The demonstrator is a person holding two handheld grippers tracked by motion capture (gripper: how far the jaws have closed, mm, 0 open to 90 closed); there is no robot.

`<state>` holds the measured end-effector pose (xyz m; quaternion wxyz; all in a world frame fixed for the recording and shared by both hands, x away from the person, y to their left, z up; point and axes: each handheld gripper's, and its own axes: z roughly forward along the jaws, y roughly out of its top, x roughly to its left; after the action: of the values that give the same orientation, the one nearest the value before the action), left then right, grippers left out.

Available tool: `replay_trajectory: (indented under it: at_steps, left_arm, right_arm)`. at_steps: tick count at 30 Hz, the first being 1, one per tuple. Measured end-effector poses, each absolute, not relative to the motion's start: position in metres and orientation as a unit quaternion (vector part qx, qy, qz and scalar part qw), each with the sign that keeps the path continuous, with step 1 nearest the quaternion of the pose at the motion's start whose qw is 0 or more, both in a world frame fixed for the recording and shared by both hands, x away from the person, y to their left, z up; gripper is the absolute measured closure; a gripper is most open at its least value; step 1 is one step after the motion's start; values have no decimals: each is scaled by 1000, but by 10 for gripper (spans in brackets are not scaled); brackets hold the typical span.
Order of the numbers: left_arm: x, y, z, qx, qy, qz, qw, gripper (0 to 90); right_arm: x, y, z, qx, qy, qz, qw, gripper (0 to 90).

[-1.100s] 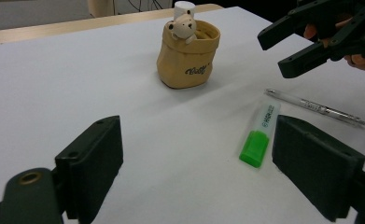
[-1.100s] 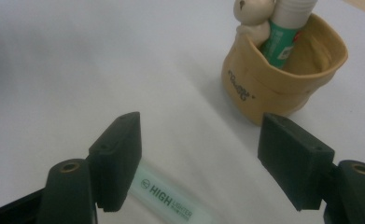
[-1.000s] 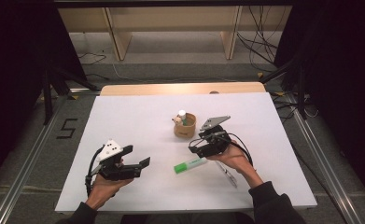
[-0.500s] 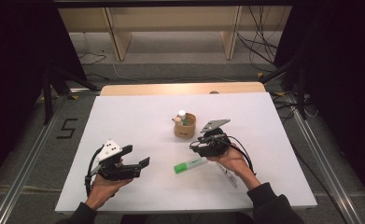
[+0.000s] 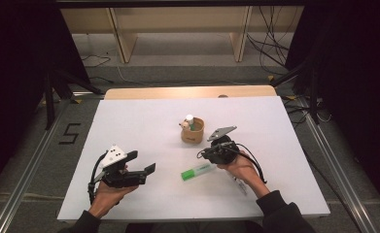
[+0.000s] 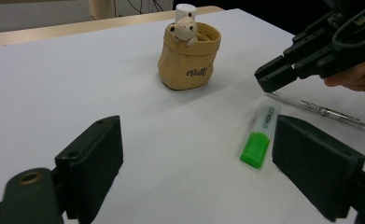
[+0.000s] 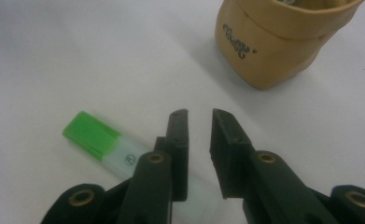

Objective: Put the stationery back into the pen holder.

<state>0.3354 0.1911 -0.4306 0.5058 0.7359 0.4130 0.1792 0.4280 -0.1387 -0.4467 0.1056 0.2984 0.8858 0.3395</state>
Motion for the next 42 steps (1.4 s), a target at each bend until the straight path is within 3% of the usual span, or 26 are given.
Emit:
replay_trajectory:
  at_steps: [14,29,42]
  left_arm:
    - [335,191,-430,736,412,181,506,158]
    - [335,190,-430,738,409,182,505,159]
    - [334,191,-430,736,411,182,507,159]
  right_arm:
    - [430,-136,-463,296,900,302,109,898]
    - [429,-135,-470,303,905,282,101,900]
    - [402,-138,-472,288,918,260,81,900]
